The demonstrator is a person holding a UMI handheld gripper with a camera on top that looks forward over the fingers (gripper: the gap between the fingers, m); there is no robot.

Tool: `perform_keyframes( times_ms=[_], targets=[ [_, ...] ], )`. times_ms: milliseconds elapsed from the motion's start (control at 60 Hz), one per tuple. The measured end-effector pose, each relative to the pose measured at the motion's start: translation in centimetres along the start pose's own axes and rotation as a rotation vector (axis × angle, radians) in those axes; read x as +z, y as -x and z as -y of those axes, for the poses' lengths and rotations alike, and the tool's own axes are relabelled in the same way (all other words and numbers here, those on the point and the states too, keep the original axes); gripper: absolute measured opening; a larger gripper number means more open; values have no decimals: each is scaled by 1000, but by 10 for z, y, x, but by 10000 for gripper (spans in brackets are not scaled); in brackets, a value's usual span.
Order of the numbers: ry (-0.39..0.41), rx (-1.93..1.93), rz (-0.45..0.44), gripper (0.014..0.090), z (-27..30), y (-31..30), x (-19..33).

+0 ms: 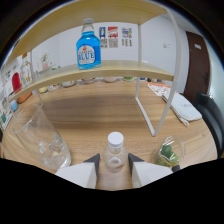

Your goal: Make me a cup of Mojito.

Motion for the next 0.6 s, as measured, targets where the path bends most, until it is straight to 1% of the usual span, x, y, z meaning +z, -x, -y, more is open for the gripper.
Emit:
perform_keyframes(
  times_ms=[17,100,133,183,383,517,600],
  targets=[
    [-1,3,1,537,0,1,-2],
    [-9,7,-5,792,5,1,-17],
    [-24,4,-17,864,11,0,-24],
    [-54,-1,-30,850,21,0,-37],
    [-156,-16,-65,856,55,13,-104],
    [-201,-13,-58,853,57,36,-145],
    [-209,-12,-49,851,48,56,-162]
  ],
)
